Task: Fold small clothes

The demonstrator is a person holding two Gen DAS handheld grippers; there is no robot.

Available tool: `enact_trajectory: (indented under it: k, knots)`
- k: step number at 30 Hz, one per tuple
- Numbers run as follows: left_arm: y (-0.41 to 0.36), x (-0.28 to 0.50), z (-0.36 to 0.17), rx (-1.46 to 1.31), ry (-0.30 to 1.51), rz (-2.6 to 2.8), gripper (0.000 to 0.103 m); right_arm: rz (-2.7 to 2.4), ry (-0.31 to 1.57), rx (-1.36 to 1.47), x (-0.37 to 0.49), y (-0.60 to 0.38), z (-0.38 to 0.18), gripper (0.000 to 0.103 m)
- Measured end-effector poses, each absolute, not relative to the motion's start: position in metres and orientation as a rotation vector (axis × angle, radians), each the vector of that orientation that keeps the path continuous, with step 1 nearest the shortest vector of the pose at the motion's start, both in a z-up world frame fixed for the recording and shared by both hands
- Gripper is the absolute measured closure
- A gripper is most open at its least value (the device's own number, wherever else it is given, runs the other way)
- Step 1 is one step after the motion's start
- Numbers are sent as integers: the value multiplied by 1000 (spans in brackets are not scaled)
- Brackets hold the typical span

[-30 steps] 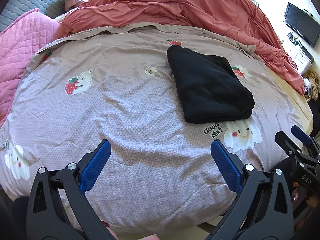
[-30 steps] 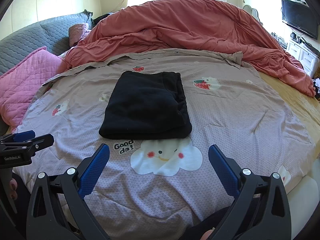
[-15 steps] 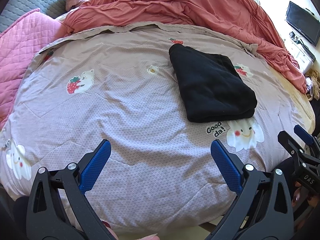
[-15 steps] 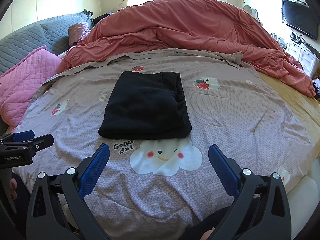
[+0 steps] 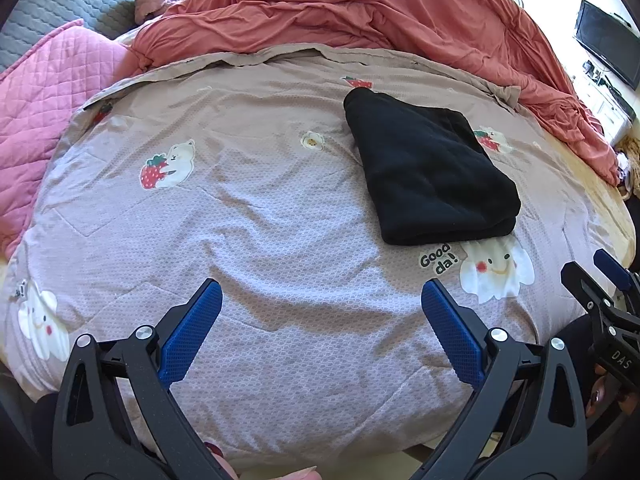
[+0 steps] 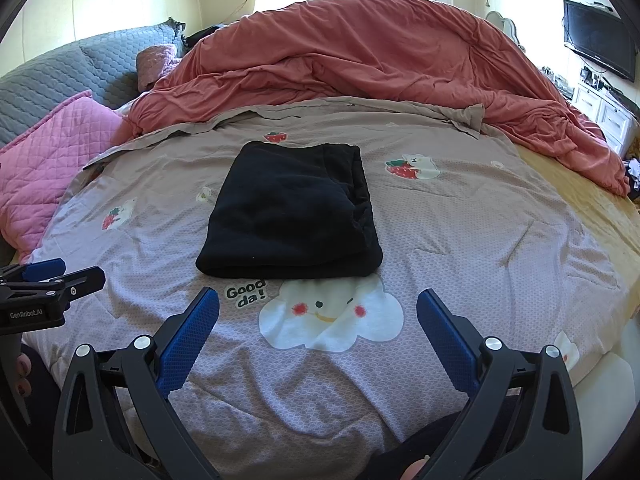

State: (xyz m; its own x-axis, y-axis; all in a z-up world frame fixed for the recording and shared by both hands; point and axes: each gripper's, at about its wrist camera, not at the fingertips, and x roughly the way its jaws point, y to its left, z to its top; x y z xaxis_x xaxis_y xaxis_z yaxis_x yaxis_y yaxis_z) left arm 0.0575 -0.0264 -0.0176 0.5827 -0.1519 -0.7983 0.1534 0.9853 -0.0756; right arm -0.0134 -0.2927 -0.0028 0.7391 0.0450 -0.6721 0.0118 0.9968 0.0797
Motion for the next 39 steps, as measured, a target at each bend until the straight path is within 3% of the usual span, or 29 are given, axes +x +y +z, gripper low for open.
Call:
enact_trajectory:
  k: [39]
  knots:
    - [-26, 58, -21, -3, 948, -192, 9, 14, 734, 79, -15, -297, -2, 4]
